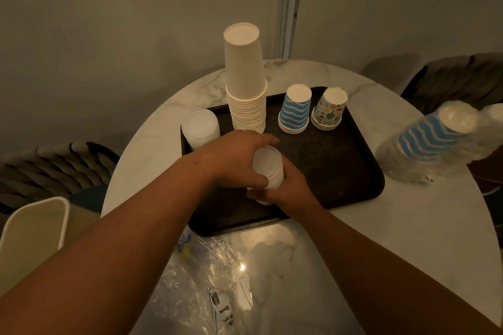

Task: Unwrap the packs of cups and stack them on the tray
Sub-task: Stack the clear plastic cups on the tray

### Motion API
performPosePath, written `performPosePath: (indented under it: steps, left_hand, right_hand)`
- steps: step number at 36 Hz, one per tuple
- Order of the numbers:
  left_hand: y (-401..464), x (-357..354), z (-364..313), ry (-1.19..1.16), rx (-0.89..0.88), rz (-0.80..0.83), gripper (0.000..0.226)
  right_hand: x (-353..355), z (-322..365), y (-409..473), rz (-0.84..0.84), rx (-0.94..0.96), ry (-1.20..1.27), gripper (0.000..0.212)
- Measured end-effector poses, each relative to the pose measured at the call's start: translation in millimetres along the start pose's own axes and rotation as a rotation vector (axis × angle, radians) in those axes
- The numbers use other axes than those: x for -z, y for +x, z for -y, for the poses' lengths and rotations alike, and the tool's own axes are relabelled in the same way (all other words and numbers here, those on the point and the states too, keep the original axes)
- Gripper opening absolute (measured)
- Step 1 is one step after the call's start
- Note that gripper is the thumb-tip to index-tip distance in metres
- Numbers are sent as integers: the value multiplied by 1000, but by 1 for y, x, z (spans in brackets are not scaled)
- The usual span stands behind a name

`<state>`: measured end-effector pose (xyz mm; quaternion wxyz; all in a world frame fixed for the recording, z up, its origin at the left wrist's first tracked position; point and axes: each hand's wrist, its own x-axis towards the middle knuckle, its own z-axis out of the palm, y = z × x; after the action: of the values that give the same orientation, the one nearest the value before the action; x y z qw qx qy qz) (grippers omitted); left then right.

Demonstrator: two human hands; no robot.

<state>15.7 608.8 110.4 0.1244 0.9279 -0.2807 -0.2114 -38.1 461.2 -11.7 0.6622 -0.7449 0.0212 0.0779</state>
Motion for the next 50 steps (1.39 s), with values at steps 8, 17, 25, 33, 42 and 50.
performPosePath:
  steps: [8, 17, 25, 33, 42, 50]
  left_hand:
    - [-6, 4, -1, -58, -3, -78, 82]
    - [-31, 29, 10, -69, 106, -172, 80]
    - [-35, 54, 85, 12, 380, -222, 80]
    - [-2, 42, 103, 39, 352, -93, 79]
    - [8, 39, 107, 65, 380, -69, 80]
    - [7, 40, 105, 104, 397, -19, 89]
  right_hand:
    - [0, 1, -1, 6, 7, 53, 77]
    - [-2, -2, -2, -18, -6, 118, 82]
    - [0, -1, 1, -8, -38, 53, 84]
    - [-1, -1, 1, -8, -55, 58, 87]
    - [0, -3, 2, -3, -51, 36, 82]
    - [-1, 0, 2, -1, -44, 45, 80]
